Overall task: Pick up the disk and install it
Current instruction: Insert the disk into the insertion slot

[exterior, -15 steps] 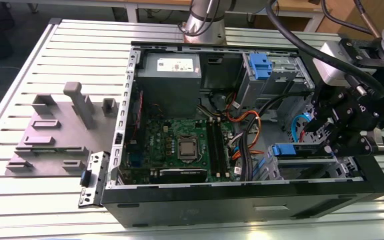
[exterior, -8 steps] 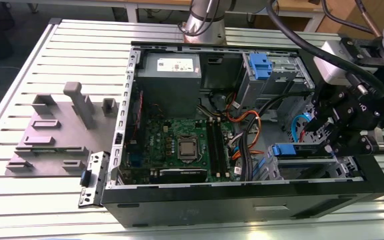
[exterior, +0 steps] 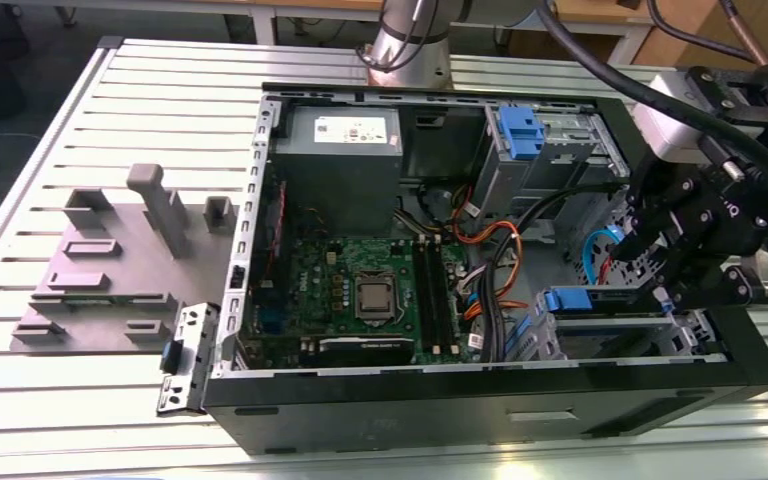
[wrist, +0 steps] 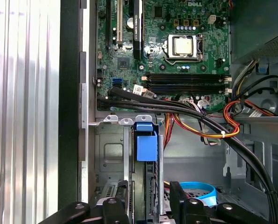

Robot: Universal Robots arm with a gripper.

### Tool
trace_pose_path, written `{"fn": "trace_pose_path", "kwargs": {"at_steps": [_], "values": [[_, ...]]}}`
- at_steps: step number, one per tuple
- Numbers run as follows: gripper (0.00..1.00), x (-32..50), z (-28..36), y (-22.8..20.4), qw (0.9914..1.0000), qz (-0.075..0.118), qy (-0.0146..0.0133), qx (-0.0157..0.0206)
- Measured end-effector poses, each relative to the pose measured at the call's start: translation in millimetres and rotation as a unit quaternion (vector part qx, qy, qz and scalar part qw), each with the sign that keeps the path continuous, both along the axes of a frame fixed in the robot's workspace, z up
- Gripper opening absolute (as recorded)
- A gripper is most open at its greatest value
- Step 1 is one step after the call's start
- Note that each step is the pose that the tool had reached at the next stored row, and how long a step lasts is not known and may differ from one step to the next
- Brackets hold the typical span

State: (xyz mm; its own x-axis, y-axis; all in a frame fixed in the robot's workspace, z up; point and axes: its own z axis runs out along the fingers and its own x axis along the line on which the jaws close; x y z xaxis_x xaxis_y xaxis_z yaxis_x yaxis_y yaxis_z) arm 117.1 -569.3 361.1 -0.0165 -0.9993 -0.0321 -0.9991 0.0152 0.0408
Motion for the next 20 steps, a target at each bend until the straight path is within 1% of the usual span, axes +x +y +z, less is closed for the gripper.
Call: {"fn": "trace_pose_path", "kwargs": {"at_steps": [10,16,20], "values": [[0.48,0.0,0.9,0.0,1.00000,0.000,0.0000,-0.0002],[0.48,0.0,8.9,0.0,1.00000,0.000,0.0000,0.0001],[0.48,0.0,9.1,1.1,1.00000,0.000,0.0000,0.0003]]}}
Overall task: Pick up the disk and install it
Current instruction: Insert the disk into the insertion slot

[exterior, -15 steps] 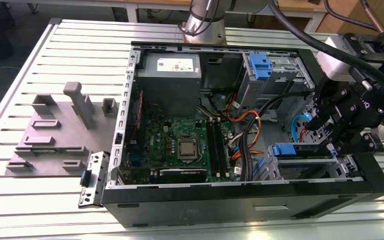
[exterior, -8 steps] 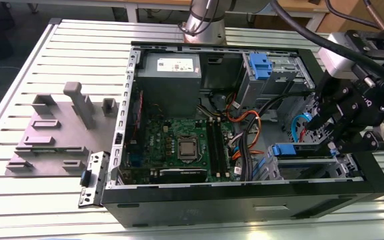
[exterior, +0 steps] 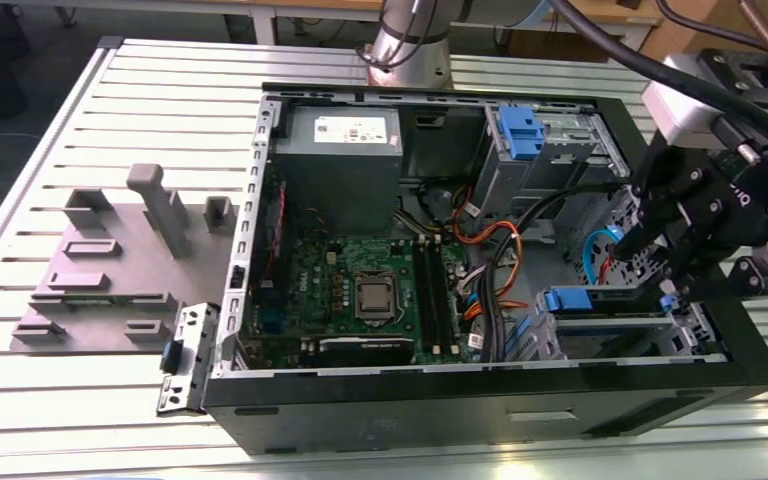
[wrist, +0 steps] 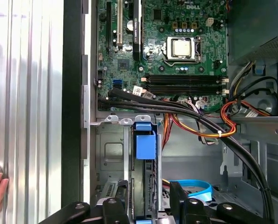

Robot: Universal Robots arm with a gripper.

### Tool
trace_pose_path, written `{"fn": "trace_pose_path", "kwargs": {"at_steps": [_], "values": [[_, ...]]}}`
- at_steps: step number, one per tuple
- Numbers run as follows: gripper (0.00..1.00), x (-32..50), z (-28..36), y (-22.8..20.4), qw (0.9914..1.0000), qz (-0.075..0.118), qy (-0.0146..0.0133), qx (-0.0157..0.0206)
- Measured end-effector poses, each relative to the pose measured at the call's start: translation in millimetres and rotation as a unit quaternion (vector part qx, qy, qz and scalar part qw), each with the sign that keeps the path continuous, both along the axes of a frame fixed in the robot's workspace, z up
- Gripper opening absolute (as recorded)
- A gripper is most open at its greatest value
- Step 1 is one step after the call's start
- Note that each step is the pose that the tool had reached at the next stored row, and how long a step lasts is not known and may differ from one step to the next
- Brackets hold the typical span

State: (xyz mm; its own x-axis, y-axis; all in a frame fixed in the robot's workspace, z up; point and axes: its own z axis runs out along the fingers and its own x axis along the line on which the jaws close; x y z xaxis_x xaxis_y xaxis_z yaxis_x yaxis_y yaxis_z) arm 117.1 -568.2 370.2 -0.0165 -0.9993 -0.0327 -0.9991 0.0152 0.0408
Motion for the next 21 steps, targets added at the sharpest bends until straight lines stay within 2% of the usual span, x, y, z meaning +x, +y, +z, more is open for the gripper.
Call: {"fn": "trace_pose_path", "kwargs": {"at_steps": [5,11,14,21], "values": [[0.48,0.0,-0.6,5.7,1.00000,0.000,0.0000,0.0013],[0.48,0.0,-1.6,15.3,1.00000,0.000,0.0000,0.0017],[0.48,1.0,-2.7,16.5,1.00000,0.000,0.0000,0.0018],[0.48,11.3,-7.8,17.8,1.00000,0.000,0.0000,0.0017]]}}
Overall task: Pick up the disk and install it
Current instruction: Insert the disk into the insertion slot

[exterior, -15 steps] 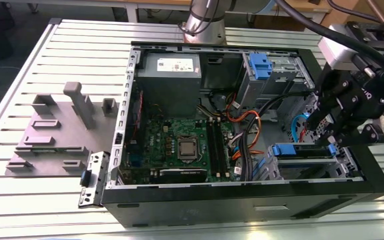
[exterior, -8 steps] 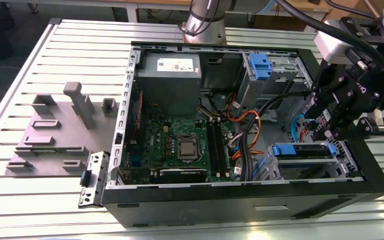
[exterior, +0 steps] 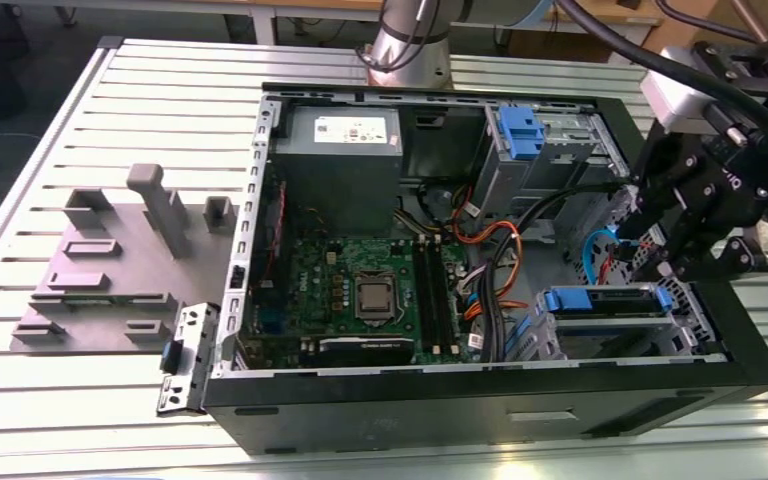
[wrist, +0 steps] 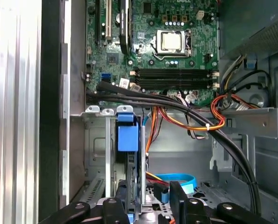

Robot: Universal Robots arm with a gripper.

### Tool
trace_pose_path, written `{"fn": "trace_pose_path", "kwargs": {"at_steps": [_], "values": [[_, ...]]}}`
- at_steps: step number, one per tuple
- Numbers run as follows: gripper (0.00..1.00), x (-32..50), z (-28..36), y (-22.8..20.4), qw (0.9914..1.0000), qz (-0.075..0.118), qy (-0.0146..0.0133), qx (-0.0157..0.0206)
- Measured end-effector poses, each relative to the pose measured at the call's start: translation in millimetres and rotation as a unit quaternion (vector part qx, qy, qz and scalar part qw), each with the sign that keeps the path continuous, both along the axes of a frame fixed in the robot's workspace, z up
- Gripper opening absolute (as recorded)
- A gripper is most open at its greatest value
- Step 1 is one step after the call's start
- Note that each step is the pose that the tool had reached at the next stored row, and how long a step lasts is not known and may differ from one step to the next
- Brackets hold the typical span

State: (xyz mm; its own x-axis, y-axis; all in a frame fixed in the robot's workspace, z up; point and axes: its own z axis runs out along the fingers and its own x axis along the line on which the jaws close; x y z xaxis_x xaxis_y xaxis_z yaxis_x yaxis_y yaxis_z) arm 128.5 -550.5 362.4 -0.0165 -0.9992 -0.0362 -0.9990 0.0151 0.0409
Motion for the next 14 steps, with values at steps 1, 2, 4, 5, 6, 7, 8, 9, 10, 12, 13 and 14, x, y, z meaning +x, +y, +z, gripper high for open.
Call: {"fn": "trace_pose_path", "kwargs": {"at_steps": [1,2,4,5,6,7,8,9,10,12,13,14], "values": [[0.48,0.6,-1.8,0.0,1.00000,0.000,0.0000,0.0000],[0.48,0.8,-3.5,0.0,1.00000,0.000,0.0000,-0.0001],[0.48,1.1,-6.4,0.0,1.00000,0.000,0.0000,0.0000],[0.48,1.2,-6.8,0.0,1.00000,0.000,0.0000,-0.0001],[0.48,1.2,-6.8,0.0,1.00000,0.000,0.0000,-0.0001],[0.48,1.2,-6.8,0.0,1.00000,0.000,0.0000,-0.0002],[0.48,1.2,-6.8,0.0,1.00000,0.000,0.0000,-0.0002],[0.48,1.2,-6.9,0.0,1.00000,0.000,0.0000,-0.0001],[0.48,1.2,-7.0,0.0,1.00000,0.000,0.0000,-0.0001],[0.48,1.2,-7.0,0.0,1.00000,0.000,0.0000,-0.0001],[0.48,1.2,-7.1,0.0,1.00000,0.000,0.0000,-0.0001],[0.47,1.2,-7.1,0.0,1.00000,0.000,0.0000,-0.0001]]}}
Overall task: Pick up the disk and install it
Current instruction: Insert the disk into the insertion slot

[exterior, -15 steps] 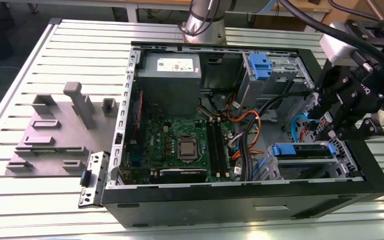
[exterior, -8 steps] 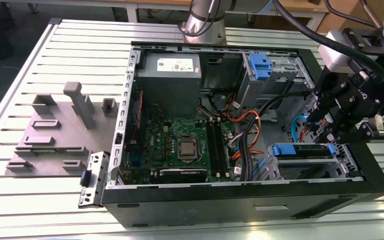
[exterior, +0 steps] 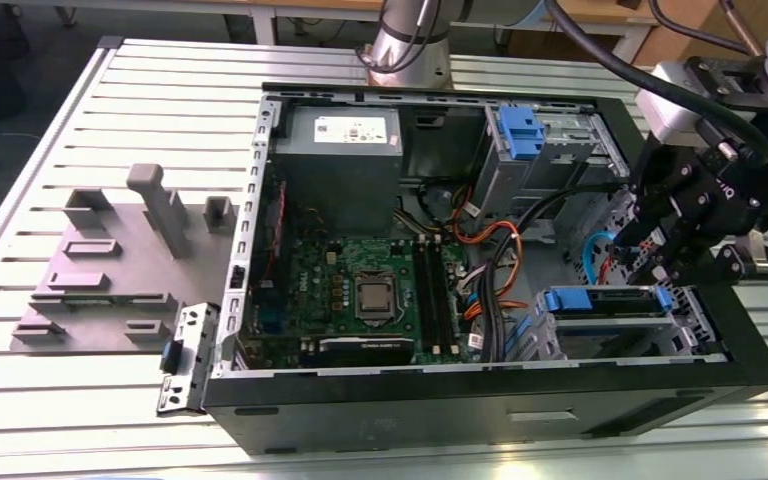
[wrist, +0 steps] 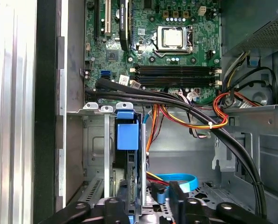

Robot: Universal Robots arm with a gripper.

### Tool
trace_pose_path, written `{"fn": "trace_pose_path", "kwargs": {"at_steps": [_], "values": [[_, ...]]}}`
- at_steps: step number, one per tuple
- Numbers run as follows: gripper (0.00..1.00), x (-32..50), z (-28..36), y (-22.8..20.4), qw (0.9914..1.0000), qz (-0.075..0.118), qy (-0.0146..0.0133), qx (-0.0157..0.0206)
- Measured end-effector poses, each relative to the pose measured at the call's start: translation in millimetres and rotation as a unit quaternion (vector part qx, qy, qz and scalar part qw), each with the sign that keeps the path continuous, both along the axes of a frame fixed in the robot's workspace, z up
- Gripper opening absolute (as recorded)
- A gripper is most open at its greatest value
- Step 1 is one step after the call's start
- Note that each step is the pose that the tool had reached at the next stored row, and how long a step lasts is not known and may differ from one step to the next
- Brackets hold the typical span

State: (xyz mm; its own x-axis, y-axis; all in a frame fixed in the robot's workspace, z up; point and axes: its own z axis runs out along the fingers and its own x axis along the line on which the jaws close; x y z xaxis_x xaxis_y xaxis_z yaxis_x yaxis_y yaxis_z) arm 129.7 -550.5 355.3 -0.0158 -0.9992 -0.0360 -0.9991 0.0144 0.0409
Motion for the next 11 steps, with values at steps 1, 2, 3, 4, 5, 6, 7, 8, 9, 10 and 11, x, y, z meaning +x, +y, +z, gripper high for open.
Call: {"fn": "trace_pose_path", "kwargs": {"at_steps": [1,2,3,4,5,6,7,8,9,10,11], "values": [[0.40,0.0,0.0,0.0,1.00000,0.000,0.0000,0.0000],[0.40,0.0,0.0,0.0,1.00000,0.000,0.0000,0.0000],[0.35,0.0,-0.1,0.0,1.00000,0.000,0.0000,0.0000],[0.29,0.0,-0.1,0.0,1.00000,0.000,0.0000,0.0000],[0.29,0.0,-0.2,0.0,1.00000,0.000,0.0000,0.0000],[0.23,0.0,-0.2,0.0,1.00000,0.000,0.0000,0.0000],[0.17,0.0,-0.2,0.0,1.00000,0.000,0.0000,0.0000],[0.17,0.0,-0.2,0.0,1.00000,0.000,0.0000,0.0000],[0.16,0.0,-0.2,0.0,1.00000,0.000,0.0000,0.0000],[0.16,0.0,-0.3,0.0,1.00000,0.000,0.0000,0.0000],[0.16,0.0,-0.3,0.0,1.00000,0.000,0.0000,0.0000]]}}
